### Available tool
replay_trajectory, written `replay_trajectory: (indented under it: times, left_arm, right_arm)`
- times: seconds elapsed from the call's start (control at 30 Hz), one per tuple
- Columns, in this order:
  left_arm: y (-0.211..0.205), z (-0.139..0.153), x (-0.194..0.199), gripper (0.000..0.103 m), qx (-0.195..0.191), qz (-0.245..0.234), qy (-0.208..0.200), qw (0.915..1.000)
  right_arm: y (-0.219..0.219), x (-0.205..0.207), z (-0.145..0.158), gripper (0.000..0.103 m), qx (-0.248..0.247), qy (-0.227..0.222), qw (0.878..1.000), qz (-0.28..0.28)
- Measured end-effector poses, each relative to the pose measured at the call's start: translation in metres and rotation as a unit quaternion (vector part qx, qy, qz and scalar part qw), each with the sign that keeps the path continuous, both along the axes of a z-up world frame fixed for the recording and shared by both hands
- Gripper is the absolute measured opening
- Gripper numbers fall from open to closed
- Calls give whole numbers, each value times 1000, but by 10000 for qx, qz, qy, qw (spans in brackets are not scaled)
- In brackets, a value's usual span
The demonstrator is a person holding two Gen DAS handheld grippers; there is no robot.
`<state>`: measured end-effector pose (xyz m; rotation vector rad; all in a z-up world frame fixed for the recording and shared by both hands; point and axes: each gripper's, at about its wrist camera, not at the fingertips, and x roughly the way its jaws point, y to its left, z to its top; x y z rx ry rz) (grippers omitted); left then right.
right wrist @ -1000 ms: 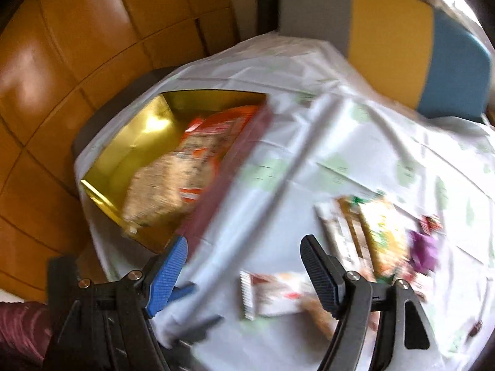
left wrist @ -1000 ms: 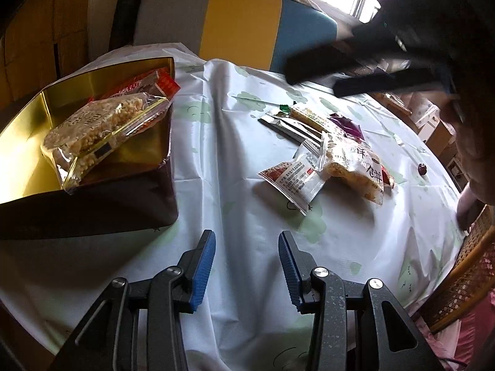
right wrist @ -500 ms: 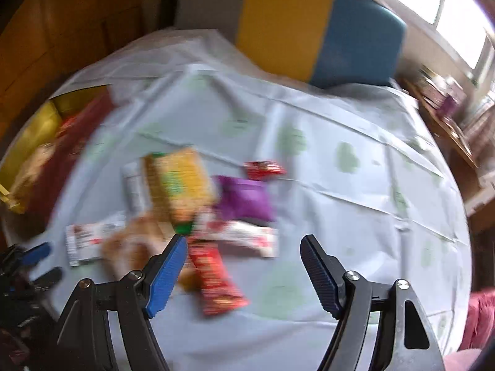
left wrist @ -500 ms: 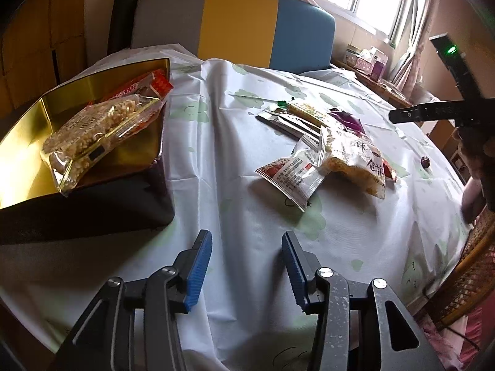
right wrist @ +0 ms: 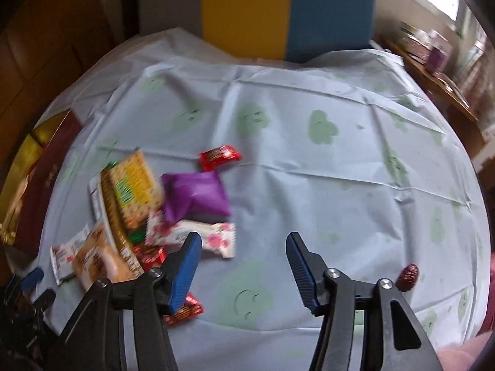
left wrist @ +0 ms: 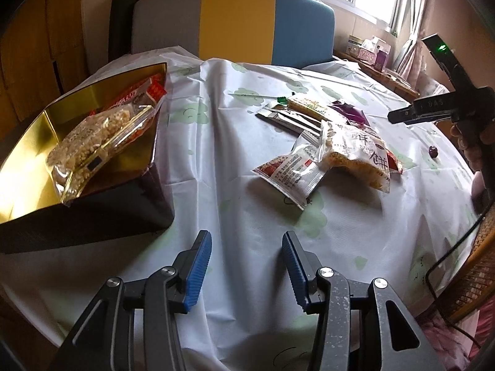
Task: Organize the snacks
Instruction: 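Reach the right gripper to the round pastry bag and grasp it, then grasp the white sachet with the left gripper while the right gripper lifts the pastry bag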
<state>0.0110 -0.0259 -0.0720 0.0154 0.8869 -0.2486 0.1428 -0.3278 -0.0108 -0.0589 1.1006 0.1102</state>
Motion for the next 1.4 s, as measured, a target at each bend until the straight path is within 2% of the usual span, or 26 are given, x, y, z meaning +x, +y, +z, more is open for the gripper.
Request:
replay_trajectory:
  times: [0.37,0.57,0.6,0.63,0.7,0.8,1.07,1.13,1.27,1.3,1.33,1.4]
  left_arm:
    - [-30,24,19,49,151,-623,-185,9978]
    - [-43,25,35,53,455,-912,-261,9945]
    - [-44,25,38,54,483,-937,-265,9941]
    - [-45,24,39,54,477,-954,-257,9940]
    - [-46,23,42,54,501,-982,-240,9936]
    - [-51,22,45,56,538,-1120,-228,9920]
    - [-42,25,36,63,476,-1263,-248,9905]
    - [-38,25,32,63,450,-1295,-200,9904]
    - [-39,21,27,63,449,-1345,-146,9898]
    - [-40,21,26,63,458,-1353,-150,9896]
    - [-42,21,26,63,470,-1365,-163,9894]
    - [-46,23,26,63,478,-1399,-197,9888]
  right_arm:
    - [16,-5,-3,58,9,49,9991,411]
    - [30,-11,4,58,728,86,9927,956]
    - [35,-12,4,59,816,119,9906,1089]
    - [40,-14,4,64,832,133,9889,1223]
    - [51,-18,1,72,756,194,9863,1451]
    - [63,-23,-2,74,613,235,9839,1665]
    - [110,-35,-11,84,161,200,9638,2655]
    - [124,-39,-20,84,-133,257,9547,2960]
    - [134,-43,-38,84,-721,291,9474,3105]
    - [135,-42,-41,78,-834,272,9468,3095]
    - [136,-41,-42,59,-896,219,9477,3054]
    - [133,-38,-40,60,-788,151,9534,2908]
